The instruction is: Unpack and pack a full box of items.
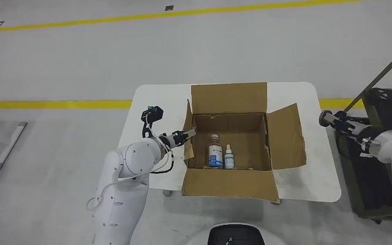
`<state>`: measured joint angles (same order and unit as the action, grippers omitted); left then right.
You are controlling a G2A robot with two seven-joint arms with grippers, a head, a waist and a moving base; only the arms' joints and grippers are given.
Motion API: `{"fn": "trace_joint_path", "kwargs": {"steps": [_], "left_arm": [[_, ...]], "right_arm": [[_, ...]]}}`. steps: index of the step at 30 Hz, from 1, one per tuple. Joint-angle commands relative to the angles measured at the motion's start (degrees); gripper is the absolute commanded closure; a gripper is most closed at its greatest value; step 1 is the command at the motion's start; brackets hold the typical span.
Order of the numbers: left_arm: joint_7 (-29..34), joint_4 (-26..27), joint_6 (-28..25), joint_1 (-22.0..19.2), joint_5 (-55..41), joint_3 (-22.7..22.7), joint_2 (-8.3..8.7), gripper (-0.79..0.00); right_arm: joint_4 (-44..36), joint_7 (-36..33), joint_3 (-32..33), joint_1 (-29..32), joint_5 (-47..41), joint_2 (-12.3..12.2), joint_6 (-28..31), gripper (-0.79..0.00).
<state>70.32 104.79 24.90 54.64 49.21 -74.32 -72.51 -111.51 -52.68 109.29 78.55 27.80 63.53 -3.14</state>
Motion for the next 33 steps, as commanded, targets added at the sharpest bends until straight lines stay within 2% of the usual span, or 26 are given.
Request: {"fn": "trace_joint_path", "kwargs": {"steps": [1, 4, 9, 15, 20, 25, 29, 31, 33], "left_arm": [[0.0, 0.0, 0.0, 0.0, 0.0, 0.0, 0.0, -0.785], [0.0, 0.0, 0.0, 0.0, 0.0, 0.0, 0.0, -0.785], [0.0, 0.0, 0.0, 0.0, 0.0, 0.0, 0.0, -0.785], [0.0, 0.0, 0.0, 0.0, 0.0, 0.0, 0.0, -0.785], [0.0, 0.0, 0.0, 0.0, 0.0, 0.0, 0.0, -0.785], [0.0, 0.0, 0.0, 0.0, 0.0, 0.0, 0.0, -0.785], [0.0, 0.0, 0.0, 0.0, 0.0, 0.0, 0.0, -0.785], [0.0, 0.0, 0.0, 0.0, 0.0, 0.0, 0.0, -0.785], [0.0, 0.0, 0.0, 0.0, 0.0, 0.0, 0.0, -0.785]], "right_arm": [[-3.92, 0.56, -0.02, 0.36, -5.76, 0.08, 1.86, 0.0], [-5.7, -1.36, -4.17, -1.55, -8.16, -0.03, 3.95, 0.0], [-2.09, -2.32, -19.41, -8.9, 0.72, 0.14, 2.33, 0.0], [12.96, 0.6, -38.96, -19.9, 11.9, 2.05, -1.58, 0.0], [24.85, 1.81, -50.87, -26.35, 17.18, 4.4, -5.15, 0.0], [34.47, 3.47, -57.92, -30.59, 19.52, 6.64, -7.31, 0.0], [39.46, 4.29, -60.53, -32.64, 19.53, 7.96, -8.04, -0.006], [40.73, 4.51, -61.13, -33.44, 19.35, 8.42, -7.96, -0.077], [41.38, 4.49, -61.42, -34.01, 19.48, 8.72, -7.86, -0.197]]}}
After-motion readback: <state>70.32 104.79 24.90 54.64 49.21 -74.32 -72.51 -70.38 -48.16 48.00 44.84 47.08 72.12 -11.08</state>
